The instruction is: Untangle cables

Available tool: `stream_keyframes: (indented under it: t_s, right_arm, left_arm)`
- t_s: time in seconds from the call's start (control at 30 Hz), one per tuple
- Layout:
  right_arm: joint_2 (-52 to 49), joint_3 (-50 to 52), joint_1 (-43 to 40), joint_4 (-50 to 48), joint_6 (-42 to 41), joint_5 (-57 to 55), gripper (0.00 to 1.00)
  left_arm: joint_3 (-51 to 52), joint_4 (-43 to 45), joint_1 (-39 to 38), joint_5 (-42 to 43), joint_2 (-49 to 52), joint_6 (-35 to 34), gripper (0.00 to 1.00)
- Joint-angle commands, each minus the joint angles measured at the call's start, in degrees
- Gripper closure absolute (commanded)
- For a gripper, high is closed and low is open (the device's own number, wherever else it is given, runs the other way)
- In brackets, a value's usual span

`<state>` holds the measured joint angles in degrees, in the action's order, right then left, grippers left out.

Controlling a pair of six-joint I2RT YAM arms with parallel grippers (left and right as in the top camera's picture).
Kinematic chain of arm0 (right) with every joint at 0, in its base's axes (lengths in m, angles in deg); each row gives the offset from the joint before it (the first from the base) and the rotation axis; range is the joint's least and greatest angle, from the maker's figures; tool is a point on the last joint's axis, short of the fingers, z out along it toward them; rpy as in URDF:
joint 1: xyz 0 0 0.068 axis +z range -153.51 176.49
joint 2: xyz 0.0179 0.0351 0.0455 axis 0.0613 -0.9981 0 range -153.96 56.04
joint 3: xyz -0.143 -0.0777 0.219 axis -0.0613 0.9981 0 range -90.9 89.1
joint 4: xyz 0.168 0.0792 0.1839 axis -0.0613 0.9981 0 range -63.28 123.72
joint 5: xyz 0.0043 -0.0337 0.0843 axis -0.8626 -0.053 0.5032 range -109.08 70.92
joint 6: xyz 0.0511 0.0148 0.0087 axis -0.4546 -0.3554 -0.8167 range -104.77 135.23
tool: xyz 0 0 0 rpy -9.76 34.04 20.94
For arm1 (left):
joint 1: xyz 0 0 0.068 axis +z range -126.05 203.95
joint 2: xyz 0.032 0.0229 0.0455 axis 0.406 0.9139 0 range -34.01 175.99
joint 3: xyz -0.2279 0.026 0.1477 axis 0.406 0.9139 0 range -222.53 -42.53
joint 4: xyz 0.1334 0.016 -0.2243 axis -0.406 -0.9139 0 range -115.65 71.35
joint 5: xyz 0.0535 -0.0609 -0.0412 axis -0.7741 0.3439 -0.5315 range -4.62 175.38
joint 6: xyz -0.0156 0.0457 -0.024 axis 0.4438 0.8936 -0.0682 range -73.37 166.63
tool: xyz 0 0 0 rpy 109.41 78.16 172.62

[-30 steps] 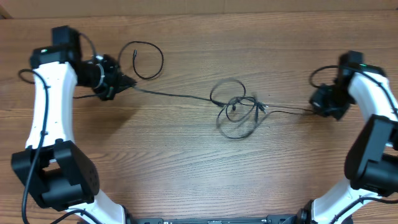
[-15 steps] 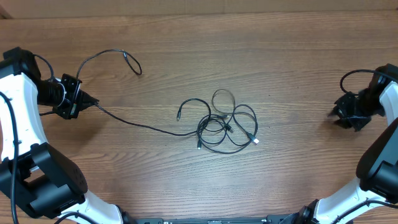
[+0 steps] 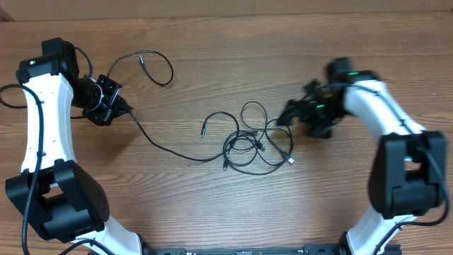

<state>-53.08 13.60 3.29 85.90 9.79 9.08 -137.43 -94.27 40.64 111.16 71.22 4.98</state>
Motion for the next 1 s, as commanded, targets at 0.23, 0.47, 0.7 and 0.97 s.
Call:
stream_keyframes:
  t_s: [0.23, 0.47, 0.7, 0.97]
  right_arm:
    - [1.7, 3.1, 23.2, -9.2, 1.2, -22.5, 0.11]
    - [1.6, 4.0, 29.9, -14.6, -1.4, -27.5, 0.83]
    - [1.6, 5.7, 24.9, -12.6, -9.8, -35.8, 0.96]
    - [1.6, 5.7, 4.8, -6.4, -9.5, -41.3, 0.96]
  left_arm:
    - [-0.2, -0.4, -0.3, -4.1, -0.5, -0.3, 0.96]
    - [-0.2, -1.1, -0.3, -4.8, -0.5, 0.6, 0.96]
    - [-5.8, -4.4, 0.0, -3.3, -1.0, 16.1, 0.96]
    - [-30.1, -12.2, 0.2, -10.1, -1.2, 23.2, 0.96]
